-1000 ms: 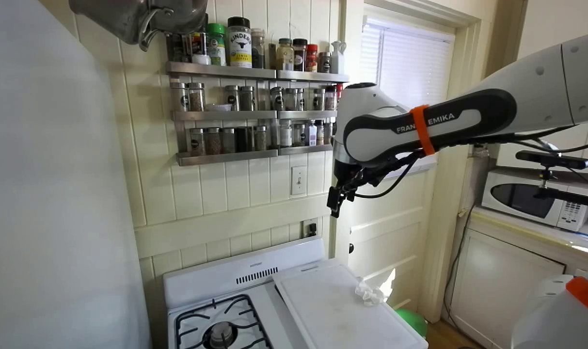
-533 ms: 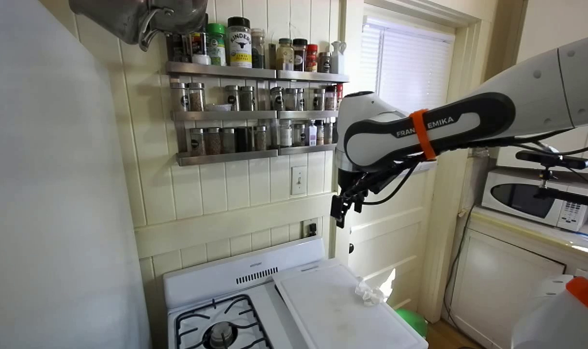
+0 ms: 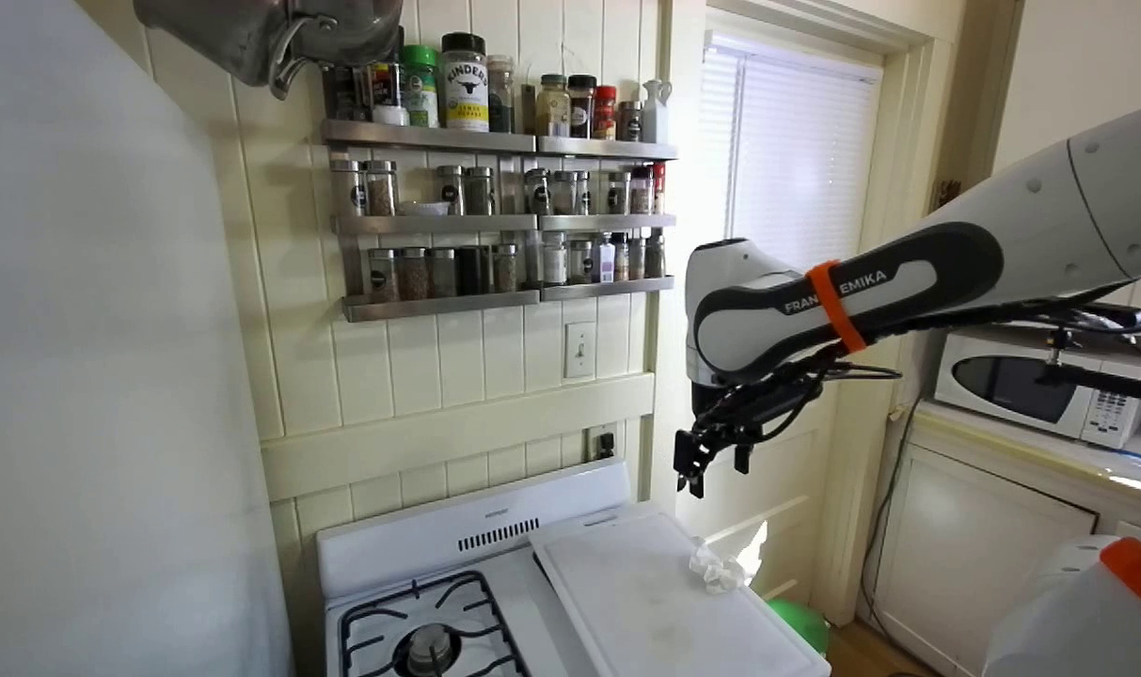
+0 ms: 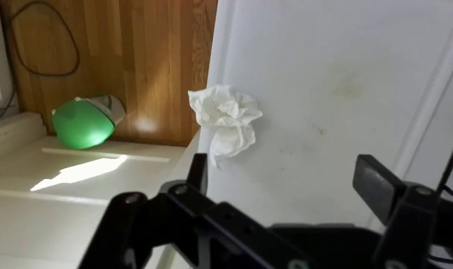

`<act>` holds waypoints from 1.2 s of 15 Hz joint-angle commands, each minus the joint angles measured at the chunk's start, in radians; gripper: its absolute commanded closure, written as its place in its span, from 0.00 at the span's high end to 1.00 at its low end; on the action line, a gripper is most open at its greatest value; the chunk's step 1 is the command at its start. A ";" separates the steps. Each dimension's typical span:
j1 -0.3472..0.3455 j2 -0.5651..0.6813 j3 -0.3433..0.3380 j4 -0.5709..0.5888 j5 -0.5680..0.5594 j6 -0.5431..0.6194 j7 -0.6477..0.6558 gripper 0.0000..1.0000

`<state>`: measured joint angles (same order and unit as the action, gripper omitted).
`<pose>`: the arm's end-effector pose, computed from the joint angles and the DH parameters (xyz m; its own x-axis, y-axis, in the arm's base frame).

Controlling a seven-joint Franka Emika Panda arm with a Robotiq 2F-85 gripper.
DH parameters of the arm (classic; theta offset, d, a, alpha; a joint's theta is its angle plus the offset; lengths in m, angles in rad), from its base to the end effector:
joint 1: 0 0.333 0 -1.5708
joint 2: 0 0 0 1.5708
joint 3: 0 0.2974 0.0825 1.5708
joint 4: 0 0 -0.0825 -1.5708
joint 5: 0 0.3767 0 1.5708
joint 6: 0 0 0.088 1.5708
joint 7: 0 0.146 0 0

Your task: Use the paper towel to wipe the white board

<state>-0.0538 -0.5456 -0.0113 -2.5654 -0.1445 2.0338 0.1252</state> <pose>0.3802 -0.0377 0.3969 0.9921 -0.1231 0.0255 -0.1253 -0.9846 0.1217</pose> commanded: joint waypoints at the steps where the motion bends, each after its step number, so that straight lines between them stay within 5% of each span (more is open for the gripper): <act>1: -0.063 0.001 -0.023 -0.114 0.019 0.124 0.093 1.00; 8: -0.069 0.029 -0.005 -0.078 0.003 0.094 0.069 1.00; 18: -0.101 0.277 -0.002 -0.065 0.021 0.164 0.278 1.00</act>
<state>-0.1522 -0.3344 -0.0161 -2.6462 -0.1387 2.1656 0.3637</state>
